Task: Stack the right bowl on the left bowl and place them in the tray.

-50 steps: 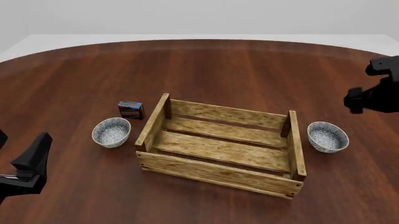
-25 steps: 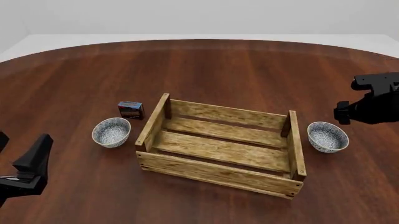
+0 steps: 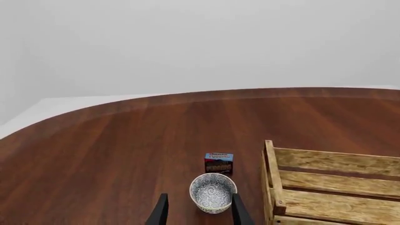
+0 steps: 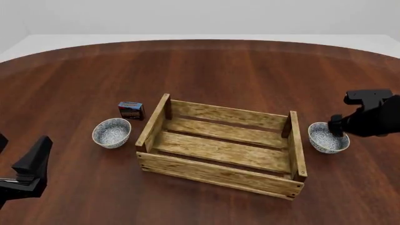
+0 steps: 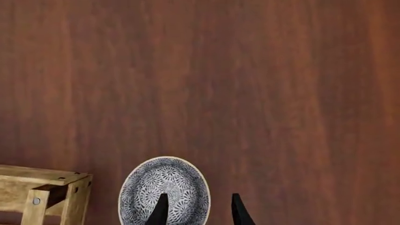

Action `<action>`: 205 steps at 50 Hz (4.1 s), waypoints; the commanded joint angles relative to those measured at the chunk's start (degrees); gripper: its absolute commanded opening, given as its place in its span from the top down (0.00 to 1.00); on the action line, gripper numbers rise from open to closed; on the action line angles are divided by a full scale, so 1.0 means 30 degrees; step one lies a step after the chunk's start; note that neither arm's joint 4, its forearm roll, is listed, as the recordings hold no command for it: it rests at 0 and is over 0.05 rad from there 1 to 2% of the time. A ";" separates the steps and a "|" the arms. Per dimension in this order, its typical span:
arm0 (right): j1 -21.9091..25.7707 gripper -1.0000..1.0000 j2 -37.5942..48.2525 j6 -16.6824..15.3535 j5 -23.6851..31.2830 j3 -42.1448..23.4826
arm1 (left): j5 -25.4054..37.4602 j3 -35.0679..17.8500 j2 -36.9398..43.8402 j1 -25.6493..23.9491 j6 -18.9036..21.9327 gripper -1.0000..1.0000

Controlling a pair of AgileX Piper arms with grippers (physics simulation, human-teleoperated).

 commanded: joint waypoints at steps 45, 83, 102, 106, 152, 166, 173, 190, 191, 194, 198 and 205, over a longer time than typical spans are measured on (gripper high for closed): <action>0.0287 1.00 0.1769 0.0768 -0.1547 0.0574 | -0.0312 0.0229 0.0094 0.0035 -0.0328 0.00; 0.0593 1.00 -0.3325 0.0737 0.1646 -0.0634 | 0.1130 -0.0017 -0.1355 0.0064 -0.0512 0.00; 0.1736 1.00 -0.5860 0.1530 0.2922 -0.1808 | 0.1559 -0.0362 -0.1472 -0.0022 -0.0413 0.00; 0.2440 1.00 -0.6614 0.1847 0.3027 -0.2044 | 0.1518 -0.0474 -0.1316 -0.0036 -0.0299 0.00; 0.9582 1.00 -0.8755 0.4412 0.3360 -0.3476 | 0.3085 -0.1732 -0.1511 -0.0536 0.0077 0.00; 1.1337 1.00 -0.9018 0.5166 0.2326 -0.2605 | 0.3620 -0.2533 -0.0739 -0.0221 0.0306 0.00; 1.1640 1.00 -0.8851 0.4836 0.2150 -0.2533 | 0.3142 -0.3384 0.0723 -0.1163 0.0444 0.00; 1.1984 1.00 -0.8803 0.4211 0.2010 -0.2526 | 0.2372 -0.6103 0.4568 -0.4756 0.0902 0.00; 1.1998 1.00 -0.8744 0.4139 0.1970 -0.2524 | 0.2361 -0.6247 0.4690 -0.5060 0.1061 0.00; 1.2002 1.00 -0.8481 0.3967 0.1830 -0.2562 | 0.2381 -0.6743 0.5130 -0.5701 0.1225 0.00; 1.2121 1.00 -0.8306 0.3817 0.1781 -0.2595 | 0.2078 -0.7275 0.6057 -0.6290 0.1092 0.00; 1.2036 1.00 -0.8108 0.3566 0.1691 -0.2627 | 0.1810 -0.8484 0.7449 -0.7566 0.1222 0.00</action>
